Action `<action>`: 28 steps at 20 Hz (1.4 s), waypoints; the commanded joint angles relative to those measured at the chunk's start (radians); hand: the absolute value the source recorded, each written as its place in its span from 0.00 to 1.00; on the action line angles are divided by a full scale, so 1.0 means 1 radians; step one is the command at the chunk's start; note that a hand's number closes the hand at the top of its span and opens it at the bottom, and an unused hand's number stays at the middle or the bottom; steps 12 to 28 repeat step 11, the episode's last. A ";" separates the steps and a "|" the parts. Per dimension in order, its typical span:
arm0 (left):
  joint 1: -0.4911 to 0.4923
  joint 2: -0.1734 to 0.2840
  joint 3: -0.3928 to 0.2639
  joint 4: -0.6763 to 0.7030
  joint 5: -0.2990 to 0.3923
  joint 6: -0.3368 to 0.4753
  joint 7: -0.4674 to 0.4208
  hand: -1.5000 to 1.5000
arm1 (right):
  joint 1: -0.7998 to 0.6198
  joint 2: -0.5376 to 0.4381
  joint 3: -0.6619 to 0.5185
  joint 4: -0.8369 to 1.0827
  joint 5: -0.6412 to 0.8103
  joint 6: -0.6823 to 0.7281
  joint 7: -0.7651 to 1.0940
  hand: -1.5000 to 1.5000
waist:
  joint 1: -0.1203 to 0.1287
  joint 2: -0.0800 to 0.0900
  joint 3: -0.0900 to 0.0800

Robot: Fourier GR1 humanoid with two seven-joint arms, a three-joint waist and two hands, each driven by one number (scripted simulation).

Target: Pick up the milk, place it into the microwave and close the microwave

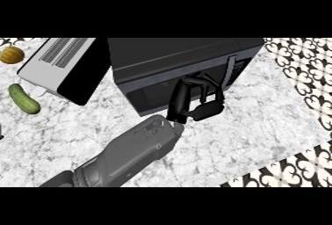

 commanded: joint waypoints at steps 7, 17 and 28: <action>-0.051 0.001 0.054 0.115 0.049 0.001 -0.047 1.00 | 0.009 -0.025 -0.001 -0.012 -0.030 0.019 0.014 0.00 | -0.018 0.019 0.000; -0.056 0.001 0.042 0.112 0.068 0.010 -0.063 1.00 | -0.007 -0.029 0.004 -0.021 -0.037 0.017 0.016 0.00 | -0.010 0.019 0.001; -0.056 0.001 0.042 0.112 0.068 0.010 -0.063 1.00 | -0.007 -0.029 0.004 -0.021 -0.037 0.017 0.016 0.00 | -0.010 0.019 0.001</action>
